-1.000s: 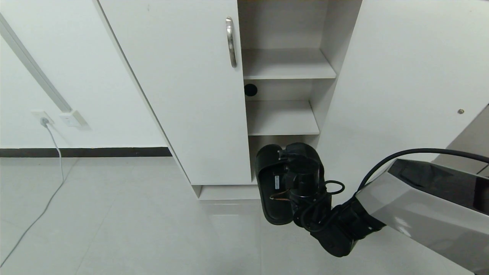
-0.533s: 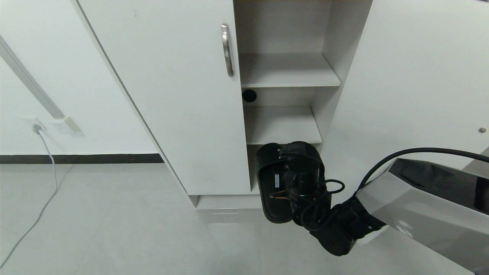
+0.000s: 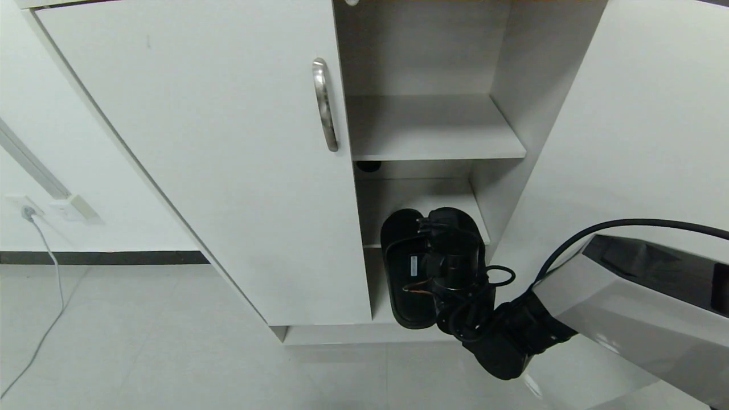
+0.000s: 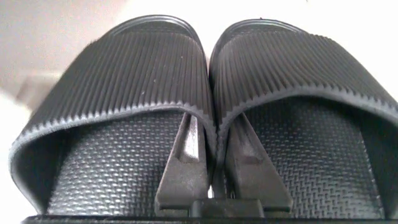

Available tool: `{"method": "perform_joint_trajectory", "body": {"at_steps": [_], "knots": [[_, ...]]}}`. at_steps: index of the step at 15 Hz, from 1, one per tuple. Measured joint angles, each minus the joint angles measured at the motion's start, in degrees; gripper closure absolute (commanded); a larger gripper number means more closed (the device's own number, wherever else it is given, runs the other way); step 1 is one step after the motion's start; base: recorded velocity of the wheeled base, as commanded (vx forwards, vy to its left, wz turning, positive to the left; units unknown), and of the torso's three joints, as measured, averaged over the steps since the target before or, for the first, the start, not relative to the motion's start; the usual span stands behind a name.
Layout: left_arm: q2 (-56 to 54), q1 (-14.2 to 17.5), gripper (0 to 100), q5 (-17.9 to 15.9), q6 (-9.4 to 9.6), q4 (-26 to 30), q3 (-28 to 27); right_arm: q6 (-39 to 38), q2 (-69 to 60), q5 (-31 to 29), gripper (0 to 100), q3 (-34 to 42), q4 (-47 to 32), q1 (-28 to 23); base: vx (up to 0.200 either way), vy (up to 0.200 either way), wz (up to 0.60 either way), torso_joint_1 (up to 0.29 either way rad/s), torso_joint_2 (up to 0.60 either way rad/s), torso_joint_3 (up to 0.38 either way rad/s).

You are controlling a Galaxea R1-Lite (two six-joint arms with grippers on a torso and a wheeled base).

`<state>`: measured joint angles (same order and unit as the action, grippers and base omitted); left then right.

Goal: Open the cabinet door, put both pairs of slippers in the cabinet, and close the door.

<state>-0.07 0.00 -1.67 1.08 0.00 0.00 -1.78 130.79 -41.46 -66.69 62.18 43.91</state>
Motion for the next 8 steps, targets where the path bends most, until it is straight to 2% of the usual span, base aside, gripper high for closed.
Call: {"method": "perform_joint_trajectory", "body": {"at_steps": [3, 8], "knots": [[0.0, 0.0, 100, 0.0, -0.05, 0.0, 0.0, 0.0, 0.4, 0.2, 100, -1.0, -0.1, -0.5, 0.000, 0.000, 0.00, 0.000, 0.00, 0.000], [0.0, 0.0, 100, 0.3, -0.11, 0.0, 0.0, 0.0, 2.8, 0.4, 100, -6.7, -2.4, -3.1, 0.000, 0.000, 0.00, 0.000, 0.00, 0.000]]}}
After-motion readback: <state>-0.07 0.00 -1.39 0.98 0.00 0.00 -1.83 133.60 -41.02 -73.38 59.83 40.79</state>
